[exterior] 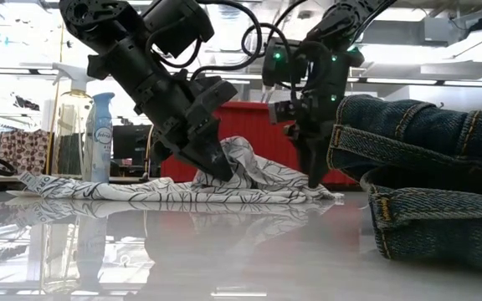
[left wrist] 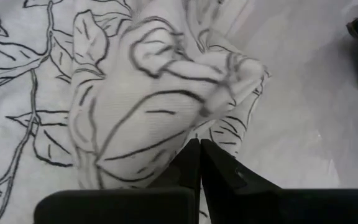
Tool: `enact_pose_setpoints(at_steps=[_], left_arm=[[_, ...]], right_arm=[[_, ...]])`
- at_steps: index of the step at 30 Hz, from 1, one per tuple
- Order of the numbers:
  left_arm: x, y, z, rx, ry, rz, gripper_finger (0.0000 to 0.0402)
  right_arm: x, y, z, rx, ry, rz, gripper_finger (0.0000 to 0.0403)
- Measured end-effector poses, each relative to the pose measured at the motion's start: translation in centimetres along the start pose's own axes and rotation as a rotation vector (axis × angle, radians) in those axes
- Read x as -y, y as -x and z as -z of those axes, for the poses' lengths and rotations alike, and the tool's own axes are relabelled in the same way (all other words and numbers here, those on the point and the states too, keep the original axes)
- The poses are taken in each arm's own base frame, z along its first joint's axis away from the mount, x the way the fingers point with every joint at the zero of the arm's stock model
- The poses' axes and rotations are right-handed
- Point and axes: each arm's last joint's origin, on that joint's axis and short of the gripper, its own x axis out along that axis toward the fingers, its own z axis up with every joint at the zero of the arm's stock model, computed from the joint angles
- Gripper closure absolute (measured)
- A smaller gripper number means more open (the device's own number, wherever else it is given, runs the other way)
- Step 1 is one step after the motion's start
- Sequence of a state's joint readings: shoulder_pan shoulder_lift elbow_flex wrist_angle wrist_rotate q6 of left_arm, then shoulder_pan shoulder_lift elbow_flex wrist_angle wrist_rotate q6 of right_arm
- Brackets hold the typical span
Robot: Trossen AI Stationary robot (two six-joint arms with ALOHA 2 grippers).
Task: Fold Laundry from Bin
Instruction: Fold the white from the red laundry bin
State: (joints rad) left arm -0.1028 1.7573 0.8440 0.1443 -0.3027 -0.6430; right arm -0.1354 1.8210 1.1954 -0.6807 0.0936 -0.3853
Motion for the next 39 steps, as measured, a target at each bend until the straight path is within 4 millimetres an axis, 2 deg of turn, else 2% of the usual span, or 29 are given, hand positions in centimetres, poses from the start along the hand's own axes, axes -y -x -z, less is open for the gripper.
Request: enact_pose_setpoints(at_steps=[6,9,10,14,18,23,26,29,35,39], left_arm=[[0.0,0.0,0.0,-0.001,-0.001,0.001,0.0401],[0.0,0.0,0.0,-0.001,-0.003,0.001,0.0401],[0.0,0.0,0.0,-0.001,-0.005,0.001,0.0401],[0.0,0.0,0.0,-0.001,-0.011,0.001,0.0401],[0.0,0.0,0.0,-0.001,-0.010,0.003,0.0401],[0.0,0.0,0.0,-0.003,-0.010,0.008,0.0401],[0.0,0.0,0.0,-0.003,-0.004,0.009,0.0401],[0.0,0.0,0.0,-0.003,-0.001,0.009,0.0401],[0.0,0.0,0.0,-0.003,0.018,0.010,0.0401],[0.1,0.0,0.0,-0.006,0.028,0.017,0.0401]], right_arm=[[-0.6,-0.5,0.1,0.002,0.037,0.010,0.0292],[-0.8,-0.4,0.1,-0.034,0.040,0.093,0.0366],[-0.7,-0.3,0.2,-0.038,0.044,0.100,0.0379],[-0.1,0.1,-0.2,-0.019,0.023,0.112,0.0382],[0.9,1.5,-1.7,0.051,-0.004,0.145,0.0382],[2.2,3.3,-3.9,0.210,-0.023,0.197,0.0382],[2.5,3.6,-4.7,0.322,-0.024,0.146,0.0382],[2.5,3.2,-5.3,0.403,-0.033,0.063,0.0359],[2.6,1.1,-5.7,0.402,-0.071,0.042,0.0248],[3.4,0.5,-4.9,0.339,-0.124,0.051,0.0184]])
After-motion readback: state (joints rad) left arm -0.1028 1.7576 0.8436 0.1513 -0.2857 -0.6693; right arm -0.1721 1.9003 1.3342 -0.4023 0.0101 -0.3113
